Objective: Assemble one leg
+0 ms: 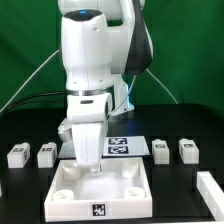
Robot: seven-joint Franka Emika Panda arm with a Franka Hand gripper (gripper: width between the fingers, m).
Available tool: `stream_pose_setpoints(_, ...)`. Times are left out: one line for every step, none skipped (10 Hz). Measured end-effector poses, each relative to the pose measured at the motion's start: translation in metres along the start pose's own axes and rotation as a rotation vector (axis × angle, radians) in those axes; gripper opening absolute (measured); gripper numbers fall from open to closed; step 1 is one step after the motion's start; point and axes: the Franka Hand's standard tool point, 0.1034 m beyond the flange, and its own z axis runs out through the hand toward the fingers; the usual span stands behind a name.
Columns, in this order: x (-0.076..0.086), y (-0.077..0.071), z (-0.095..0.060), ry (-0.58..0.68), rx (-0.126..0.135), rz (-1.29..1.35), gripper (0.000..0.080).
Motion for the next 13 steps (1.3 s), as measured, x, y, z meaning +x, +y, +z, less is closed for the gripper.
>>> stream_pose_setpoints(0.000,0.000,0.000,0.000,0.000,0.000,0.0197)
stream_pose_setpoints(0.000,0.000,0.000,0.000,0.000,0.000,0.0073)
stream_pose_setpoints(0.000,0.000,0.000,0.000,0.000,0.001,0.0073)
stream_pose_setpoints(0.000,0.000,0.000,0.000,0.000,0.002,0.0057)
stream_pose_setpoints(0.000,0.000,0.000,0.000,0.000,0.002,0.0057)
stream_pose_setpoints(0.000,0.000,0.000,0.000,0.000,0.002,0.0057)
stream_pose_setpoints(0.000,0.000,0.000,0.000,0.000,0.002,0.0057)
stream_pose_setpoints(0.000,0.000,0.000,0.000,0.000,0.002,0.0057)
stream_pose_setpoints(0.000,0.000,0.000,0.000,0.000,0.002,0.0057)
stream_pose_setpoints(0.000,0.000,0.000,0.000,0.000,0.002,0.0057)
stream_pose_setpoints(0.002,0.000,0.000,0.000,-0.001,0.001,0.0057)
stream_pose_setpoints(0.012,0.004,0.001,0.004,-0.005,-0.019,0.0057)
stream_pose_setpoints(0.026,0.010,0.001,0.012,-0.012,-0.043,0.0058)
